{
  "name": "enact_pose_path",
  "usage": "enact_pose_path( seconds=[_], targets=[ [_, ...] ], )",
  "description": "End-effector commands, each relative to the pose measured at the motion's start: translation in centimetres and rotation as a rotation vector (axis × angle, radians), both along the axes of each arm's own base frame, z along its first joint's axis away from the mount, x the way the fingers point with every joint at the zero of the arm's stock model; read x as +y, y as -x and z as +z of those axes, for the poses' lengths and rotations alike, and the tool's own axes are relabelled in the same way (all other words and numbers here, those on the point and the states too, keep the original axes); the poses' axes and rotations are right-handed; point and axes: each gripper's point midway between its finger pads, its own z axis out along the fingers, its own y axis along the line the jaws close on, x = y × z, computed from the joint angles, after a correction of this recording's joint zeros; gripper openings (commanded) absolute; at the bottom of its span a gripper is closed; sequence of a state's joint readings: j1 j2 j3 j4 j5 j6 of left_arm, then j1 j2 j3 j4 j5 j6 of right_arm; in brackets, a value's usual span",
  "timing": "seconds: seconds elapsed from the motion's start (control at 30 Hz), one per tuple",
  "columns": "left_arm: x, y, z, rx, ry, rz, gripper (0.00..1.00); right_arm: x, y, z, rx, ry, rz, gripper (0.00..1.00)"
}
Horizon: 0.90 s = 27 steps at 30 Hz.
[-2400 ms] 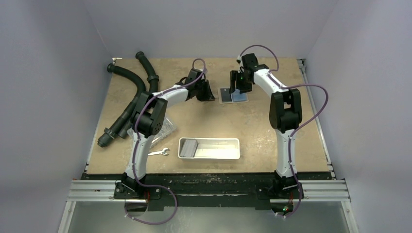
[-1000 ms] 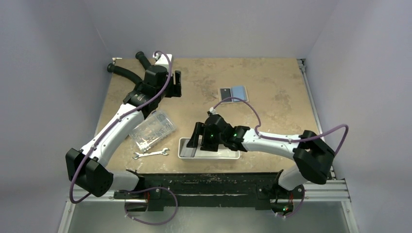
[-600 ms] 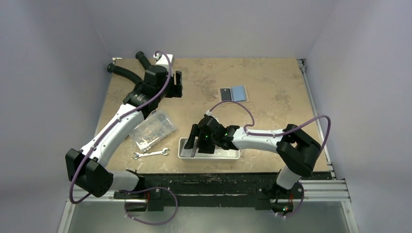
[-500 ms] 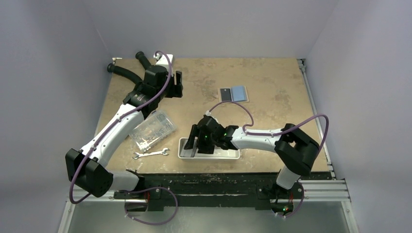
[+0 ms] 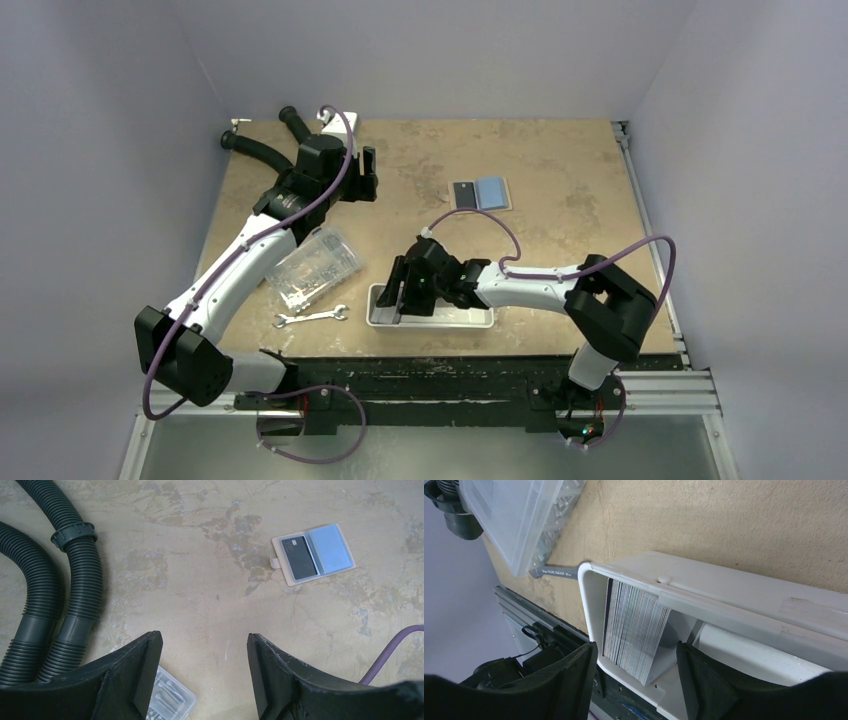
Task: Put the credit cards into the card holder
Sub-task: Pick up the credit card from the storage box.
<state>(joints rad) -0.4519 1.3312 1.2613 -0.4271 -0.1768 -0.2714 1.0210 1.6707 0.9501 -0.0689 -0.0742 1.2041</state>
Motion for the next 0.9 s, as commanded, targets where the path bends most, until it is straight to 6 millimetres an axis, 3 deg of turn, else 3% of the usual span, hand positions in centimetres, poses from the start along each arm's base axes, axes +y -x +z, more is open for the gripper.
enact_pose_path(
  seconds=[0.0, 0.57, 0.87],
  targets=[
    [-0.04, -0.18, 1.69, -0.052, 0.039, -0.003, 0.68, 1.28, -0.30, 2.92, -0.041, -0.090, -0.001, 0.65],
    [-0.13, -0.26, 1.41, -0.046, 0.036, -0.006, 0.68, 0.72, 0.04, 3.16, -0.040, -0.103, -0.008, 0.48],
    [-0.23, -0.29, 1.17, -0.040, 0.036, -0.010, 0.68, 0.75, 0.24, 3.51, -0.043, -0.132, -0.006, 0.34]
  ],
)
